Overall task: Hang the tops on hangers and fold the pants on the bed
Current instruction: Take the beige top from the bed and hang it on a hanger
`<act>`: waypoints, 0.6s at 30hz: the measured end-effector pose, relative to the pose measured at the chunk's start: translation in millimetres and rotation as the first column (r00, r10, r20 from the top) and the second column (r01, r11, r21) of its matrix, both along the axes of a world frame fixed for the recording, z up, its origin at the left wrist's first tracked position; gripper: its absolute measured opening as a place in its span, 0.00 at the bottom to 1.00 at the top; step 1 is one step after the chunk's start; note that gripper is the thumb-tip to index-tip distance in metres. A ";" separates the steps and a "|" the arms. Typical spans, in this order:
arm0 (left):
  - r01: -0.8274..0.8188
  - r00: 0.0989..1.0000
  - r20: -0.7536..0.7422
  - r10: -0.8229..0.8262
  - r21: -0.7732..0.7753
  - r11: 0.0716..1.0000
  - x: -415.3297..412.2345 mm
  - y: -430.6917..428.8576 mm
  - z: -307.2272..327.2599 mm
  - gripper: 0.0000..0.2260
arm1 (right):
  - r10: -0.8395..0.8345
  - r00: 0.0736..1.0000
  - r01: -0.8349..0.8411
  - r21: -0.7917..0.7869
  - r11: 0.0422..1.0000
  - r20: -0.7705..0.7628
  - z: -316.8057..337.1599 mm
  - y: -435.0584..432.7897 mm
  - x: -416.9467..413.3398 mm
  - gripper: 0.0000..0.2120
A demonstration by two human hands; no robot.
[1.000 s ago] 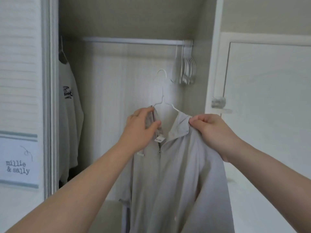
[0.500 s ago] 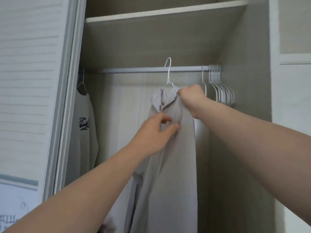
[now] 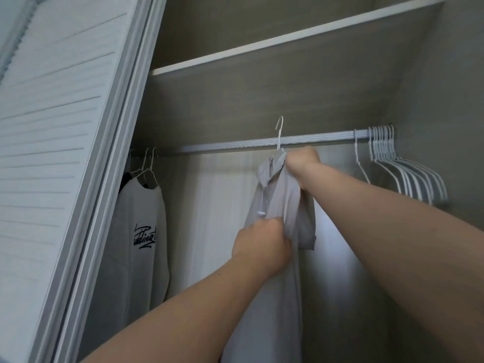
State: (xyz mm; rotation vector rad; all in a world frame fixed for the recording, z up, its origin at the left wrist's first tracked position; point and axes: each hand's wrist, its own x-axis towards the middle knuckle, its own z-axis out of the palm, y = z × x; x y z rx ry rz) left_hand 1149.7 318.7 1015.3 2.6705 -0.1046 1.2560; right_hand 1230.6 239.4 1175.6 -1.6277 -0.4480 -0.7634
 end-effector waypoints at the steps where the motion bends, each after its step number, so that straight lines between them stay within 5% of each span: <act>1: -0.005 1.000 -0.004 0.005 0.011 1.000 5.2 3.3 -0.3 0.06 | -0.006 1.000 0.005 -0.039 0.999 -0.017 -0.8 1.2 6.1 0.02; 5: -0.030 0.999 -0.024 0.031 0.031 0.999 20.5 20.4 -2.6 0.07 | 0.002 0.999 -0.003 -0.026 1.000 -0.034 -6.7 7.8 28.9 0.13; 9: -0.040 0.999 -0.032 0.040 0.016 0.999 27.3 37.3 -8.7 0.08 | 0.017 0.999 -0.018 -0.017 1.000 -0.039 -12.3 13.9 42.2 0.12; 12: -0.063 0.997 -0.038 0.063 0.014 0.998 29.2 48.6 -14.5 0.09 | 0.007 1.000 -0.008 -0.061 0.998 -0.019 -14.1 16.3 43.6 0.02; 14: -0.070 0.997 -0.044 0.071 0.020 0.997 28.9 54.7 -16.2 0.09 | 0.012 0.999 -0.016 -0.123 0.992 -0.037 -16.0 18.4 45.6 0.10; 16: -0.060 0.997 -0.044 0.061 0.019 0.998 26.4 59.4 -17.2 0.09 | 0.029 0.998 -0.036 -0.129 0.991 -0.049 -19.3 22.3 46.1 0.03; 18: -0.054 0.997 -0.046 0.056 0.030 0.998 22.6 63.5 -19.0 0.08 | 0.015 0.999 -0.021 -0.132 0.991 -0.045 -24.2 26.2 47.0 0.07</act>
